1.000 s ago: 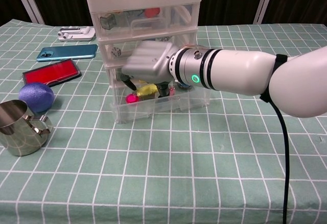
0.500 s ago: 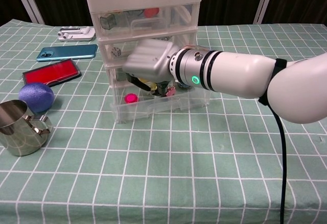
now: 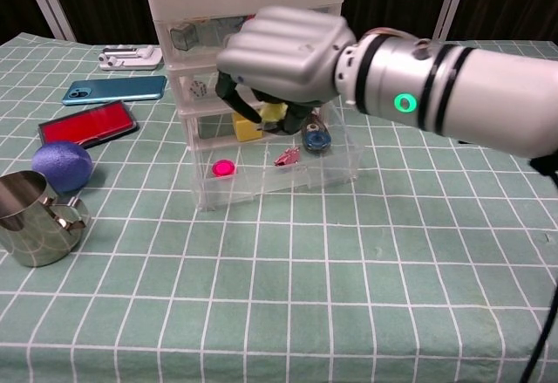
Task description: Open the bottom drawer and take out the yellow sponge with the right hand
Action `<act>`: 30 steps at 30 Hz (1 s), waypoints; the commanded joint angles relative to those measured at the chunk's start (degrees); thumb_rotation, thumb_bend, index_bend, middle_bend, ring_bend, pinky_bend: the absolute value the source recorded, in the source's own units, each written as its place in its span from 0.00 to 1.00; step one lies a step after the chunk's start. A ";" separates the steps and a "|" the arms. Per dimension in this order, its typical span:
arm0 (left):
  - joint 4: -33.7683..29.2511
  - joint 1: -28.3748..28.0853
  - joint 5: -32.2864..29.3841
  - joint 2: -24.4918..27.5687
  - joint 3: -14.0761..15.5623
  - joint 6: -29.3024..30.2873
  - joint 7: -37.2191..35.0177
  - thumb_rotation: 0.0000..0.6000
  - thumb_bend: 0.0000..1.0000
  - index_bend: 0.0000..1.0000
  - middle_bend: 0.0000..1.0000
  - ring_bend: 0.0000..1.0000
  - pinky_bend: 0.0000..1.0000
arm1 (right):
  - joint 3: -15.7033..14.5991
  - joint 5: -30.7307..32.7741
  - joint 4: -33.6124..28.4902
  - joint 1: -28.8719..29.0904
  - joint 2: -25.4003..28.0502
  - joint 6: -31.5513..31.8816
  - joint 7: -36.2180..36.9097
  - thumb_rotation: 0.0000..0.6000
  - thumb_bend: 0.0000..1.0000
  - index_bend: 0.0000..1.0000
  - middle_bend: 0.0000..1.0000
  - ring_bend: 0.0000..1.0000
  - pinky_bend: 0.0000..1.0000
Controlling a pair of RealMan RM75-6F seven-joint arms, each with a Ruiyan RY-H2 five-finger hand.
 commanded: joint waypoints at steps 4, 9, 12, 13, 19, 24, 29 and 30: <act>-1.01 -0.14 0.69 0.04 0.15 0.18 1.02 1.00 0.00 0.14 0.08 0.11 0.19 | -8.66 -9.91 -8.62 -9.61 8.65 8.28 4.57 1.00 0.33 0.67 0.95 0.95 1.00; -2.23 -0.57 1.31 0.04 0.19 -0.08 2.44 1.00 0.00 0.14 0.08 0.11 0.19 | -10.67 -13.42 -4.62 -11.79 5.25 7.49 7.90 1.00 0.33 0.65 0.95 0.95 1.00; -2.81 -0.67 1.59 0.10 0.23 -0.04 3.03 1.00 0.00 0.14 0.08 0.11 0.19 | -10.03 -14.64 -1.14 -11.44 1.23 5.51 8.19 1.00 0.33 0.64 0.95 0.95 1.00; -3.00 -0.62 1.65 0.16 0.25 0.07 3.23 1.00 0.00 0.14 0.08 0.11 0.19 | -9.64 -14.95 0.03 -11.32 -0.46 4.84 8.33 1.00 0.33 0.61 0.95 0.95 1.00; -3.31 -0.30 1.70 0.46 0.42 0.44 3.41 1.00 0.00 0.14 0.08 0.11 0.19 | -8.75 -14.12 2.18 -11.56 -4.76 1.61 6.63 1.00 0.24 0.16 0.95 0.94 1.00; -2.83 -0.31 1.82 0.46 0.51 0.39 3.03 1.00 0.00 0.14 0.08 0.11 0.19 | -8.15 -13.70 -0.68 -14.32 -1.90 4.82 3.72 1.00 0.17 0.00 0.95 0.94 1.00; -2.09 -0.55 1.90 0.29 0.35 0.26 2.65 1.00 0.00 0.14 0.08 0.11 0.19 | -8.17 -14.22 -6.40 -19.82 6.01 13.27 3.92 1.00 0.15 0.00 0.88 0.87 0.99; -1.94 -0.60 1.90 0.28 0.32 0.24 2.60 1.00 0.00 0.14 0.08 0.11 0.19 | -8.23 -14.25 -7.37 -21.18 7.66 15.29 4.54 1.00 0.15 0.00 0.84 0.83 0.98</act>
